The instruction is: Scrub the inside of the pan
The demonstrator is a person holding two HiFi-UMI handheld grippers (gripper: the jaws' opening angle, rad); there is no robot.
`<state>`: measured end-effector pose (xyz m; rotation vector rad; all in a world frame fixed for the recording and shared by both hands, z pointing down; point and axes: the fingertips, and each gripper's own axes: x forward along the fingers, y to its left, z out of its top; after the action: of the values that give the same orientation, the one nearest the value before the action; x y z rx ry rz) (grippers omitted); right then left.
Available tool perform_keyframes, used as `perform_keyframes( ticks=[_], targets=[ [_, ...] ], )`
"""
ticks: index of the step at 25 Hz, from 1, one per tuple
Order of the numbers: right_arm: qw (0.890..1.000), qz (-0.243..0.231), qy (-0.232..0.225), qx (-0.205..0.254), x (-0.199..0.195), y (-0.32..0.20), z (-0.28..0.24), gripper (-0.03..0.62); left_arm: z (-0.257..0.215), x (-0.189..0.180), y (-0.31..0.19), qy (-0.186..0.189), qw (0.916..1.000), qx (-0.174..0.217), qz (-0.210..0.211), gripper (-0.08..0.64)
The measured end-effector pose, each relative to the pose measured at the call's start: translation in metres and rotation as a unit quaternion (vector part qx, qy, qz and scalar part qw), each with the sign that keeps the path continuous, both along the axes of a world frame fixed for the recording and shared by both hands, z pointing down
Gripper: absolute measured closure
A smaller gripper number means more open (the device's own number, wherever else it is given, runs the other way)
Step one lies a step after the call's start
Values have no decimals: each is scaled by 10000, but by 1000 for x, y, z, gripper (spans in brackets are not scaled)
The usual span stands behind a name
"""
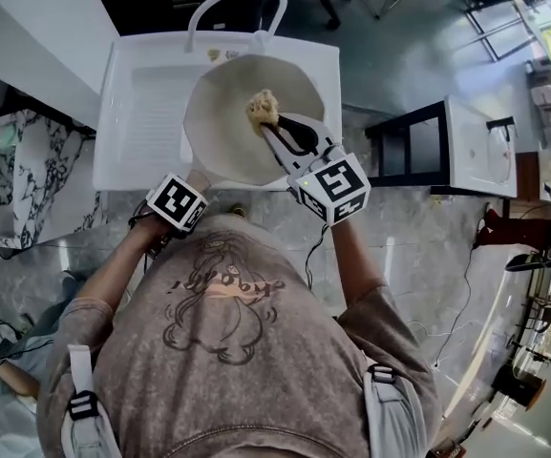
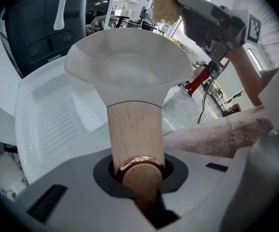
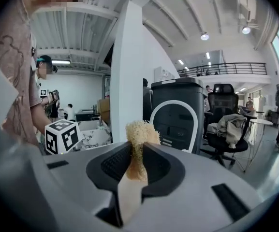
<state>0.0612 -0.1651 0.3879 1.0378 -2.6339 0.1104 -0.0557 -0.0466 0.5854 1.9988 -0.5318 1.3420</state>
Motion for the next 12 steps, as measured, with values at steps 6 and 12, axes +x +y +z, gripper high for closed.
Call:
perform_keyframes(
  ticks=[6,12],
  targets=[
    [9969,-524,548,-191,-28,-17,22,506,-1,13,6,53,9997,-109,224,505],
    [9862,-983,1186,-601,-49,-21,75,506,0,23,15,89,9991,-169,371,505]
  ],
)
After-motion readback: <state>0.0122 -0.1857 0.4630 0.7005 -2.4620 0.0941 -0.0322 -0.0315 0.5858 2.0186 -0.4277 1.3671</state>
